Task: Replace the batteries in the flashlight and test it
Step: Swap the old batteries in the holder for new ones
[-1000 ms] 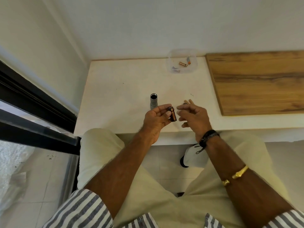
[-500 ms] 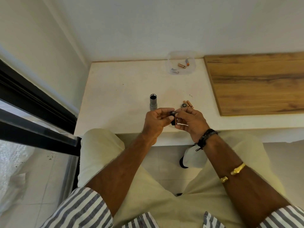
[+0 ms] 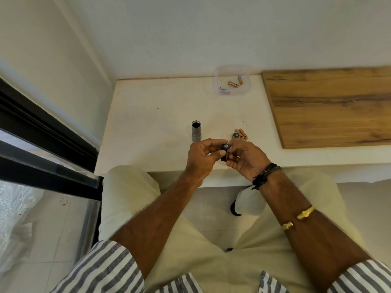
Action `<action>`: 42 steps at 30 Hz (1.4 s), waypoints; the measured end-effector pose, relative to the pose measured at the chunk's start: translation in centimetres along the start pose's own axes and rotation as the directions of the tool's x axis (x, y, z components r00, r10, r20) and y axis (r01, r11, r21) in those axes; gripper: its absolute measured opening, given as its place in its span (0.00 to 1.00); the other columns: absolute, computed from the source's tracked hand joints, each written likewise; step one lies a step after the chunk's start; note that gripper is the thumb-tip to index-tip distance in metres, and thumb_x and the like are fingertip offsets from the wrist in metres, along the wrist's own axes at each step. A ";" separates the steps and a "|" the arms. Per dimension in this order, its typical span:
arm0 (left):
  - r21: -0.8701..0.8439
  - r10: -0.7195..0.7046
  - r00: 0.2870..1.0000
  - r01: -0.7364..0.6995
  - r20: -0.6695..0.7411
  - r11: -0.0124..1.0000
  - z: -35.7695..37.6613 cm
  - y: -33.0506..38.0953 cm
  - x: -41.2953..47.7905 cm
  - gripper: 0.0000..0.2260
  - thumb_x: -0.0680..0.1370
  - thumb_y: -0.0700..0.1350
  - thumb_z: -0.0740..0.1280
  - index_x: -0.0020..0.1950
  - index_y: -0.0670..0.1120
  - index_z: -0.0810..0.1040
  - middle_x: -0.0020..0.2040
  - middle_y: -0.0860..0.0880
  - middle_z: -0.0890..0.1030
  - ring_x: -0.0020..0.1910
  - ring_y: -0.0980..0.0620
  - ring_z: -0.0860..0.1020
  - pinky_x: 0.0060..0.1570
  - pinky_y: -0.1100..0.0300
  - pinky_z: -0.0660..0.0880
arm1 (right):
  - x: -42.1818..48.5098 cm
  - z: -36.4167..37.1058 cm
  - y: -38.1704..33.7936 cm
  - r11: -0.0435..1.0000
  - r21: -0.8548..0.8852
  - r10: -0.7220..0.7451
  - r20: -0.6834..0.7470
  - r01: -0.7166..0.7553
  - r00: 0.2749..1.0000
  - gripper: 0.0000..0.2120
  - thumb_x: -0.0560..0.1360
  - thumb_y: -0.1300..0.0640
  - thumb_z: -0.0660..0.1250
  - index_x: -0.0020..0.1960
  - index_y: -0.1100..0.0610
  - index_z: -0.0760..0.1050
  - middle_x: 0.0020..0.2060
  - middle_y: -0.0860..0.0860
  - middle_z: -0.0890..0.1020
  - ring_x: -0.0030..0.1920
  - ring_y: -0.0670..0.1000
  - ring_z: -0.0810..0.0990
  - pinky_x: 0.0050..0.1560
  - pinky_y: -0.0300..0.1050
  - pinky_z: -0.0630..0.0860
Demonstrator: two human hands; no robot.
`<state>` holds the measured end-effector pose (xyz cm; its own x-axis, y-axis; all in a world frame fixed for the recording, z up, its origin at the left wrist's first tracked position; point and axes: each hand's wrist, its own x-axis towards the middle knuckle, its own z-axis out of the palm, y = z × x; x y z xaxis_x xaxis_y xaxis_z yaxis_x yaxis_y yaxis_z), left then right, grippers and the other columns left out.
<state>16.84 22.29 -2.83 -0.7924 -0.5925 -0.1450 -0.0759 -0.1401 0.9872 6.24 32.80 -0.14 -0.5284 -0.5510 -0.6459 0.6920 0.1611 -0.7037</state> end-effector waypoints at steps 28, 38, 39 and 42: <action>-0.630 -0.431 0.899 0.379 0.077 0.678 -0.6 -1.2 1.3 0.13 0.79 0.32 0.66 0.60 0.43 0.80 0.50 0.41 0.82 0.54 0.40 0.82 0.50 0.46 0.82 | 2.7 -3.9 -1.6 0.883 0.043 -0.424 -0.354 0.467 0.834 0.08 0.71 0.72 0.73 0.45 0.61 0.82 0.40 0.57 0.87 0.45 0.59 0.88 0.45 0.46 0.85; -0.618 -0.446 0.890 0.405 0.096 0.674 0.1 -1.3 1.6 0.10 0.78 0.35 0.68 0.59 0.40 0.80 0.50 0.40 0.83 0.53 0.42 0.82 0.51 0.47 0.82 | 6.6 -6.4 -0.5 0.782 -0.566 -0.571 -0.485 0.261 0.662 0.06 0.68 0.62 0.76 0.45 0.55 0.85 0.39 0.51 0.86 0.43 0.54 0.86 0.41 0.45 0.84; -0.622 -0.443 0.890 0.406 0.105 0.669 0.1 -1.3 1.6 0.10 0.78 0.35 0.68 0.59 0.39 0.79 0.50 0.40 0.83 0.53 0.42 0.82 0.52 0.47 0.82 | 6.8 -6.3 -0.5 0.769 -0.584 -0.583 -0.472 0.260 0.661 0.06 0.69 0.62 0.76 0.46 0.55 0.85 0.39 0.51 0.86 0.42 0.53 0.86 0.43 0.47 0.85; -0.622 -0.434 0.893 0.406 0.116 0.670 -0.1 -1.3 1.7 0.11 0.78 0.34 0.67 0.60 0.39 0.79 0.51 0.40 0.83 0.53 0.42 0.83 0.52 0.48 0.82 | 7.0 -6.0 -0.4 0.723 -0.644 -0.614 -0.429 0.252 0.663 0.06 0.69 0.59 0.77 0.46 0.56 0.85 0.40 0.50 0.86 0.39 0.48 0.82 0.46 0.49 0.84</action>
<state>15.61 21.37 -4.37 -0.7451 -0.3764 -0.5506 0.0035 -0.8277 0.5612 -0.67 33.80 -6.18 -0.9860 -0.1127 -0.1233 0.0502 0.5044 -0.8620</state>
